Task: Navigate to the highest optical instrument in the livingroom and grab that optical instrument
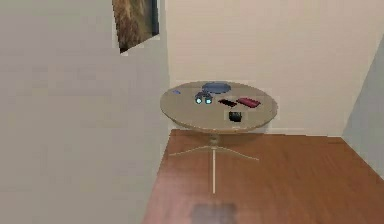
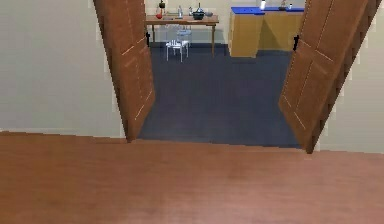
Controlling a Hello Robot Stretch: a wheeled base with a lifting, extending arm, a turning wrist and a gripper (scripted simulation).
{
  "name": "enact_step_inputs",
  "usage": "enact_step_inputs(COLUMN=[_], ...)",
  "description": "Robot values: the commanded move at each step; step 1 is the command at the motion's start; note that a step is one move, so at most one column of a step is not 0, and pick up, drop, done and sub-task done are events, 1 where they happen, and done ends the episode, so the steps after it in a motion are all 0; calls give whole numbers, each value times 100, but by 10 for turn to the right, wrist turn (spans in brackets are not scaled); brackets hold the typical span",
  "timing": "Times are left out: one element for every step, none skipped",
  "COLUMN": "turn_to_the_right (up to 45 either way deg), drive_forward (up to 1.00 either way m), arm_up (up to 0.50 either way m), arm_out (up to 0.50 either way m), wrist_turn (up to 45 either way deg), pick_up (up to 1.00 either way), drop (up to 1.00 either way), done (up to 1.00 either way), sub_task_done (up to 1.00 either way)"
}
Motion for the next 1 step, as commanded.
enact_step_inputs(turn_to_the_right=[450], drive_forward=[0], arm_up=[0], arm_out=[0], wrist_turn=[0], pick_up=[0], drop=[0], done=[0], sub_task_done=[0])
